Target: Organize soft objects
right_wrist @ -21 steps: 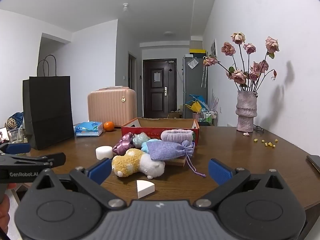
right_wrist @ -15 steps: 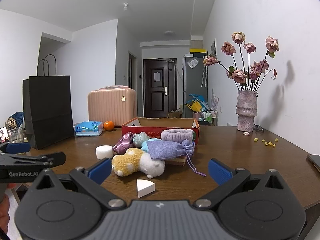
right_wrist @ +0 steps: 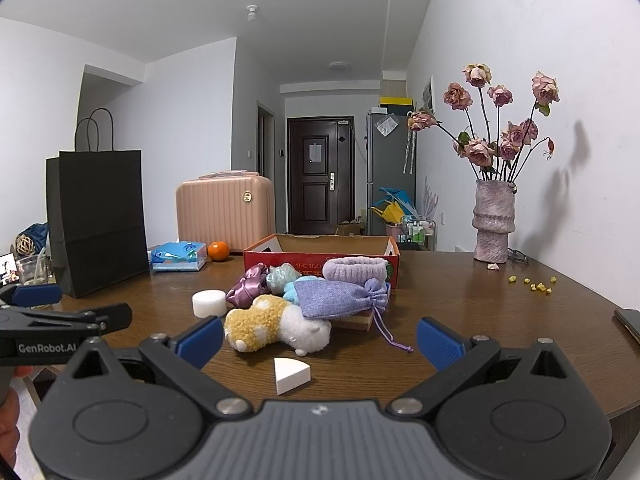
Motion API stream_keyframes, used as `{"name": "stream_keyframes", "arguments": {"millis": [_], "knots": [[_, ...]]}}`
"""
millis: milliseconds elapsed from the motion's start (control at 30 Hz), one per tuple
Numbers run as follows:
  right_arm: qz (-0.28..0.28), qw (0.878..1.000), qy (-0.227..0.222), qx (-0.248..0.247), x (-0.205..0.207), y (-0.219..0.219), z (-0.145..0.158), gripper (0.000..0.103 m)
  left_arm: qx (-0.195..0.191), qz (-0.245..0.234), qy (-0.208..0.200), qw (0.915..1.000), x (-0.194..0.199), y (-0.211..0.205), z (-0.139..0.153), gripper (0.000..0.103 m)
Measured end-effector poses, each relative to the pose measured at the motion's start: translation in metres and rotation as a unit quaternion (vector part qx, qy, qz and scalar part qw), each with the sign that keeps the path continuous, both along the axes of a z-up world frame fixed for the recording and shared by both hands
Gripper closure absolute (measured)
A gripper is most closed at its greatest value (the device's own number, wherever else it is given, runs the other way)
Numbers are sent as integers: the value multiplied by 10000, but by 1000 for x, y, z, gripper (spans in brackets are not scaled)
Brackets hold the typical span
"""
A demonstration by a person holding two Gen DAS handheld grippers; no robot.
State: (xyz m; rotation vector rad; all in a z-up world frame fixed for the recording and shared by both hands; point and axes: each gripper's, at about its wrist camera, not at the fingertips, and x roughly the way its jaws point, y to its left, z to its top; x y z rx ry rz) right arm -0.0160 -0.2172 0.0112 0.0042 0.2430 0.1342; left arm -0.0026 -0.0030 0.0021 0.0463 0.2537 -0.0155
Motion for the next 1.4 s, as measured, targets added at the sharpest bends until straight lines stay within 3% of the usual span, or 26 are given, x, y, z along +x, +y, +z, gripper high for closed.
{"name": "stream_keyframes", "arguments": {"millis": [1400], "knots": [[76, 9999, 102, -76, 6, 5, 0, 0, 0, -13, -29, 10000, -3, 0, 3, 0]]}}
